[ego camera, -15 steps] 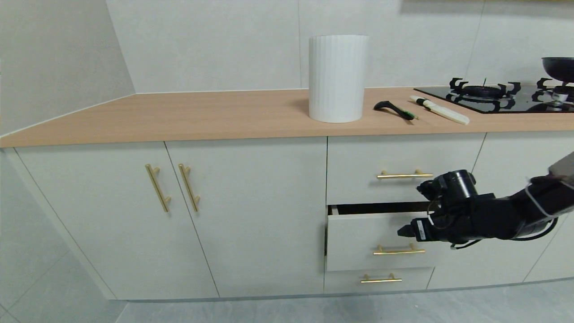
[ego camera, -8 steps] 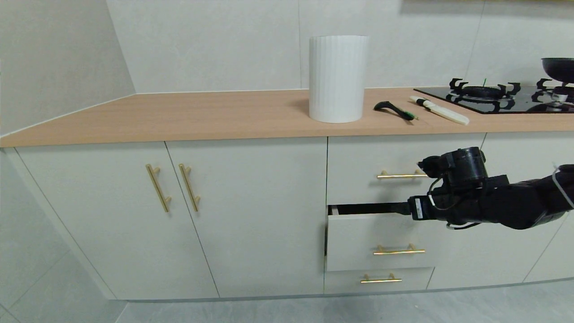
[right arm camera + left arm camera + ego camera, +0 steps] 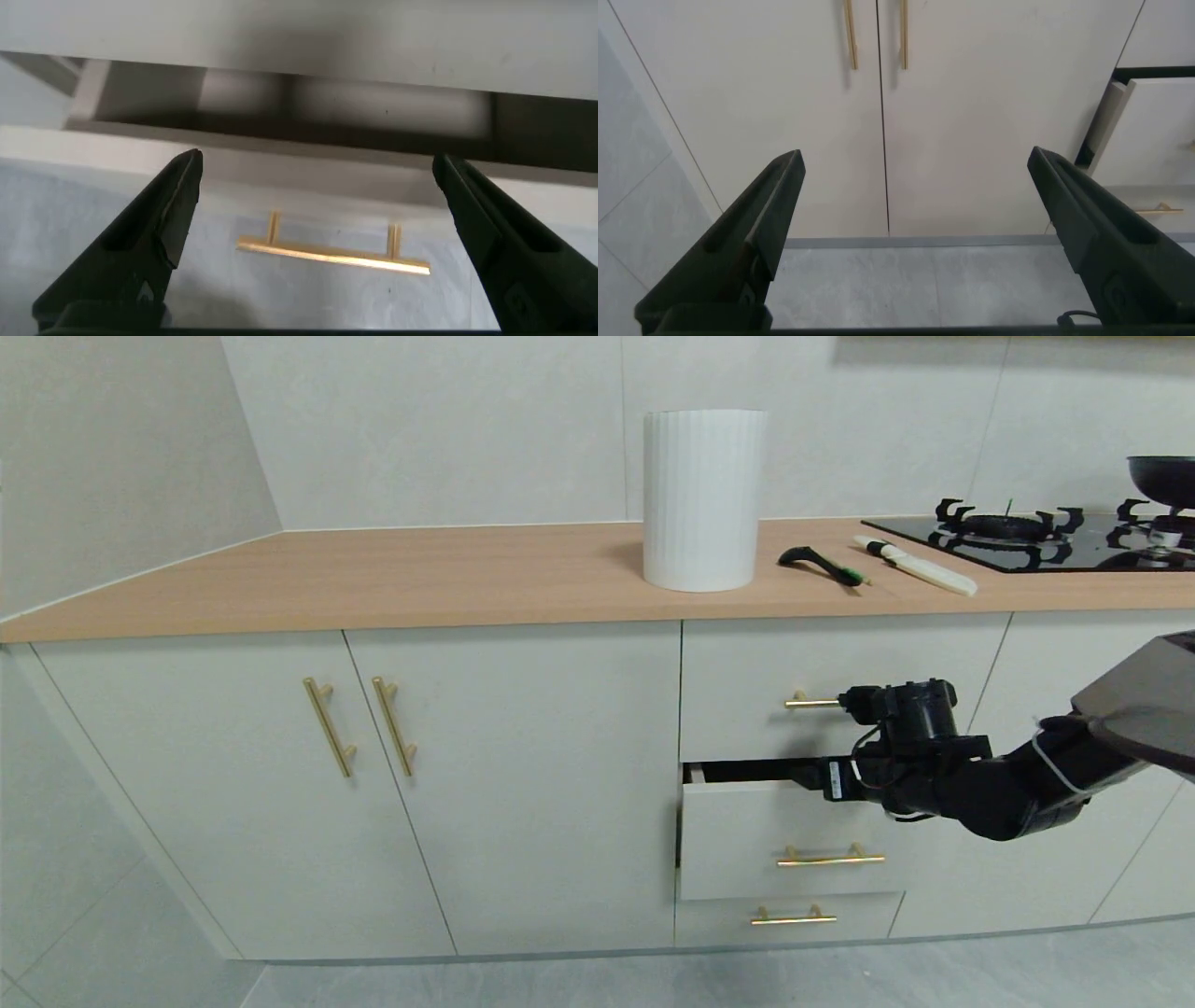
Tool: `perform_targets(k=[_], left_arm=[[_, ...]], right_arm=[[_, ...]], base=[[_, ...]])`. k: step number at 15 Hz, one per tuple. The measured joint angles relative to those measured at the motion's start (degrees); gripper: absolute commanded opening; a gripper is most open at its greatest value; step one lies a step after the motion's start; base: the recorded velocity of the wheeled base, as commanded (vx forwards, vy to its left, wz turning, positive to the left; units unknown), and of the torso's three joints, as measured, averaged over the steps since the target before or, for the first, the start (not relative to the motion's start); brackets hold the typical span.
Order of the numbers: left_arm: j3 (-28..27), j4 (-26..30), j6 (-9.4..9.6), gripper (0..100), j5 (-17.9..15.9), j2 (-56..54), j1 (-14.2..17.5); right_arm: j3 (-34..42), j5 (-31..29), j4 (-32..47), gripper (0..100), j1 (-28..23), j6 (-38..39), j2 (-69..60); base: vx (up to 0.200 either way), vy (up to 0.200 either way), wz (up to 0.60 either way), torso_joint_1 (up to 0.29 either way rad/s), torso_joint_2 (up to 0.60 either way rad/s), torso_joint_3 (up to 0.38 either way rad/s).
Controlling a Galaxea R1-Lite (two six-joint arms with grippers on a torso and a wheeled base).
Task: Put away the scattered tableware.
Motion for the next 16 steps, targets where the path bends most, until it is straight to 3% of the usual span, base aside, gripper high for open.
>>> perform_targets(k=[9, 13, 16], left_arm=[[0.0, 0.0, 0.00, 100, 0.0, 0.0, 0.0], [0.0, 0.0, 0.00, 100, 0.0, 0.0, 0.0], [0.0, 0.0, 0.00, 100, 0.0, 0.0, 0.0]], right_arm=[[-1.8, 0.0, -2.2, 100, -1.5, -0.3, 4.7], [-1.6, 0.4, 2.6, 100, -1.5, -0.3, 3.4], [-1.8, 1.0, 10.8, 100, -1.5, -0.2, 1.0]], base=[[0.000, 0.000, 0.00, 0.000, 0.00, 0.000], [0.000, 0.000, 0.00, 0.000, 0.00, 0.000], [0.000, 0.000, 0.00, 0.000, 0.00, 0.000]])
